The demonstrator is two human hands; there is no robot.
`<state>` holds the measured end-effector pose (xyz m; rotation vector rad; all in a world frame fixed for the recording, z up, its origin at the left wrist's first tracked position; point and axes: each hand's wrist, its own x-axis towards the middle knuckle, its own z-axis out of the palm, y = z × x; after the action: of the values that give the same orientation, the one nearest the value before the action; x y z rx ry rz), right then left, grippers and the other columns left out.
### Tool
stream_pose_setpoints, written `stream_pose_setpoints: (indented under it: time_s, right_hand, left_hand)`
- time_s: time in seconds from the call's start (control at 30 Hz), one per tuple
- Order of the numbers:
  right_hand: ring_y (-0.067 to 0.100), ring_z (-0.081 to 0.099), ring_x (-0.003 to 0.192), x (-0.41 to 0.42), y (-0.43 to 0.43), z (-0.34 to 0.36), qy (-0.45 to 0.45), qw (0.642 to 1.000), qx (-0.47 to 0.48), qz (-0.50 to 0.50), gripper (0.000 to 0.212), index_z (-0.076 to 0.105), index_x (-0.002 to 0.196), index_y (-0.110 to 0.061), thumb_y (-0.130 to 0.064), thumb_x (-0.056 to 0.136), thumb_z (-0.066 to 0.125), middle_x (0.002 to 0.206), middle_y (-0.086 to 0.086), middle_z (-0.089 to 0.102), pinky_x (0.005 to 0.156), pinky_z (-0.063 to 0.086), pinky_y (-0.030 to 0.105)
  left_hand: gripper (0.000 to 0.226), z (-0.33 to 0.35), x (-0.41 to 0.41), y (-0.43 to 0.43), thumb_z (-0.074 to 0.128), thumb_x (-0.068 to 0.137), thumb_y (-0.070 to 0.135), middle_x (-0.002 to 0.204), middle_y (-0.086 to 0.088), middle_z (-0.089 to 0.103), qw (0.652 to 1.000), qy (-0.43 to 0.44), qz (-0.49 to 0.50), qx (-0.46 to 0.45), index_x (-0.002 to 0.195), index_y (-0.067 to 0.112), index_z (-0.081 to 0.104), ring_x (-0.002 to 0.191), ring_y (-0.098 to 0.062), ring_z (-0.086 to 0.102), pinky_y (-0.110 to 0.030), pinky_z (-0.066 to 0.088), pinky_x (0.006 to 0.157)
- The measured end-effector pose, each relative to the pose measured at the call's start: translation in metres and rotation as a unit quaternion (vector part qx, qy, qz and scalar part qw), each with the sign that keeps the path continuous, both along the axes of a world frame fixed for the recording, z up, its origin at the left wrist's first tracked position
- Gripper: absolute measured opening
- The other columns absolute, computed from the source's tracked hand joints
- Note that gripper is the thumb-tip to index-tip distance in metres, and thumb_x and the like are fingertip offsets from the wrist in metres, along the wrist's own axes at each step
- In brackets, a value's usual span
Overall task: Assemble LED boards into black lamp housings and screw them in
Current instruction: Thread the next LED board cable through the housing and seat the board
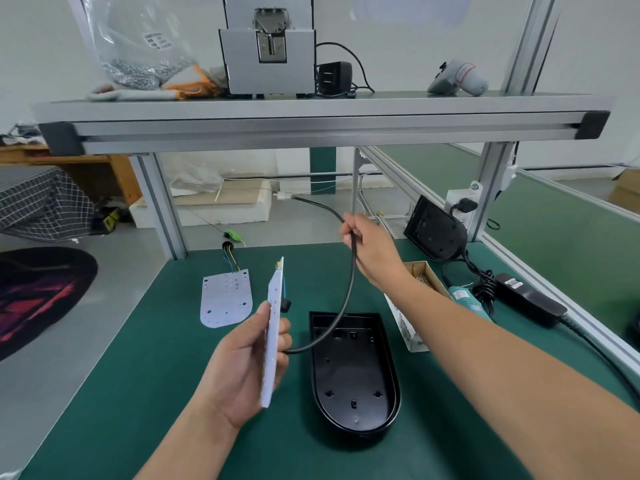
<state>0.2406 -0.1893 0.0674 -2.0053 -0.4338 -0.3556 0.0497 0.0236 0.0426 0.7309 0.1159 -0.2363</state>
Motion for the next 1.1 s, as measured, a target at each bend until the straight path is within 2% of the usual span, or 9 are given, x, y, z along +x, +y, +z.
stream_pose_setpoints:
  time_s: [0.1, 0.17, 0.23, 0.33, 0.47, 0.67, 0.8, 0.93, 1.1]
  right_hand:
    - [0.010, 0.062, 0.094, 0.001, -0.015, -0.007, -0.037, 0.998, -0.029, -0.039, 0.028, 0.054, 0.088, -0.042, -0.018, 0.102, 0.048, 0.090, -0.018, 0.061, 0.086, 0.054, 0.043]
    - [0.003, 0.058, 0.088, -0.001, -0.031, -0.008, -0.078, 0.992, -0.041, -0.093, 0.030, 0.054, 0.094, -0.042, -0.013, 0.101, 0.053, 0.100, -0.022, 0.055, 0.078, 0.050, 0.029]
    - [0.002, 0.057, 0.092, -0.009, -0.050, -0.007, -0.091, 0.987, -0.021, -0.129, 0.023, 0.057, 0.102, -0.040, -0.018, 0.101, 0.054, 0.111, -0.020, 0.050, 0.084, 0.050, 0.026]
    - [0.004, 0.058, 0.099, -0.022, -0.073, -0.003, -0.053, 0.985, -0.006, -0.161, 0.016, 0.063, 0.117, -0.030, -0.034, 0.108, 0.050, 0.117, -0.006, 0.058, 0.098, 0.052, 0.038]
    - [0.021, 0.070, 0.107, -0.059, -0.078, 0.006, 0.026, 0.985, 0.148, -0.082, 0.018, 0.065, 0.113, -0.035, -0.043, 0.111, 0.049, 0.115, 0.008, 0.071, 0.098, 0.058, 0.038]
    - [0.033, 0.075, 0.106, -0.122, -0.066, 0.012, 0.009, 0.979, 0.199, 0.037, 0.029, 0.070, 0.119, 0.002, -0.015, 0.113, 0.047, 0.115, 0.021, 0.074, 0.096, 0.061, 0.041]
    - [0.030, 0.076, 0.099, -0.151, -0.064, -0.002, 0.019, 0.985, 0.157, 0.062, 0.027, 0.074, 0.114, -0.005, 0.003, 0.108, 0.050, 0.106, 0.014, 0.076, 0.090, 0.061, 0.040]
    - [0.019, 0.074, 0.093, -0.162, -0.068, -0.019, 0.031, 0.994, 0.048, 0.088, 0.031, 0.075, 0.112, -0.020, 0.000, 0.106, 0.052, 0.096, 0.000, 0.077, 0.082, 0.055, 0.019]
    - [0.014, 0.069, 0.093, -0.155, -0.072, -0.026, 0.013, 0.998, -0.023, 0.059, 0.036, 0.074, 0.110, -0.038, -0.013, 0.099, 0.049, 0.096, -0.009, 0.072, 0.077, 0.049, 0.016]
  left_hand:
    - [0.014, -0.001, 0.000, 0.013, 0.055, 0.102, 0.025, 0.075, 0.005, 0.047, 0.999, 0.004, 0.000, -0.044, 0.089, 0.019, 0.055, 0.048, -0.002, 0.046, -0.013, 0.045, 0.038]
    - [0.015, -0.001, -0.001, 0.023, 0.064, 0.096, 0.017, 0.073, 0.006, 0.044, 0.998, -0.016, -0.040, -0.055, 0.090, 0.020, 0.051, 0.044, -0.002, 0.044, -0.012, 0.041, 0.035]
    - [0.029, 0.000, -0.002, 0.030, 0.083, 0.082, 0.013, 0.072, 0.006, 0.043, 0.991, -0.053, -0.114, -0.049, 0.088, 0.018, 0.056, 0.042, -0.002, 0.044, -0.013, 0.039, 0.033]
    - [0.018, 0.000, -0.004, 0.027, 0.080, 0.088, 0.015, 0.073, 0.004, 0.044, 0.986, -0.070, -0.149, -0.014, 0.086, 0.015, 0.063, 0.044, -0.003, 0.046, -0.015, 0.042, 0.035]
    - [0.014, -0.005, 0.000, 0.007, 0.056, 0.104, 0.027, 0.075, 0.004, 0.047, 0.998, 0.009, -0.064, -0.005, 0.094, 0.017, 0.058, 0.048, -0.003, 0.046, -0.015, 0.044, 0.037]
    - [0.023, -0.007, 0.003, -0.011, 0.071, 0.083, 0.036, 0.078, 0.003, 0.073, 0.996, 0.046, 0.047, 0.068, 0.080, 0.019, 0.085, 0.063, -0.013, 0.074, -0.022, 0.055, 0.046]
    - [0.031, -0.013, 0.006, -0.010, 0.070, 0.085, 0.037, 0.099, -0.003, 0.080, 0.994, 0.027, 0.059, 0.086, 0.101, 0.016, 0.085, 0.080, -0.017, 0.079, -0.030, 0.063, 0.062]
    - [0.044, -0.017, 0.009, -0.011, 0.066, 0.092, 0.038, 0.120, -0.008, 0.077, 0.993, 0.004, 0.076, 0.093, 0.126, 0.011, 0.071, 0.097, -0.022, 0.078, -0.037, 0.065, 0.072]
    - [0.047, -0.022, 0.009, -0.017, 0.061, 0.098, 0.042, 0.122, -0.006, 0.075, 0.989, -0.014, 0.061, 0.134, 0.133, 0.011, 0.061, 0.102, -0.025, 0.075, -0.044, 0.060, 0.086]
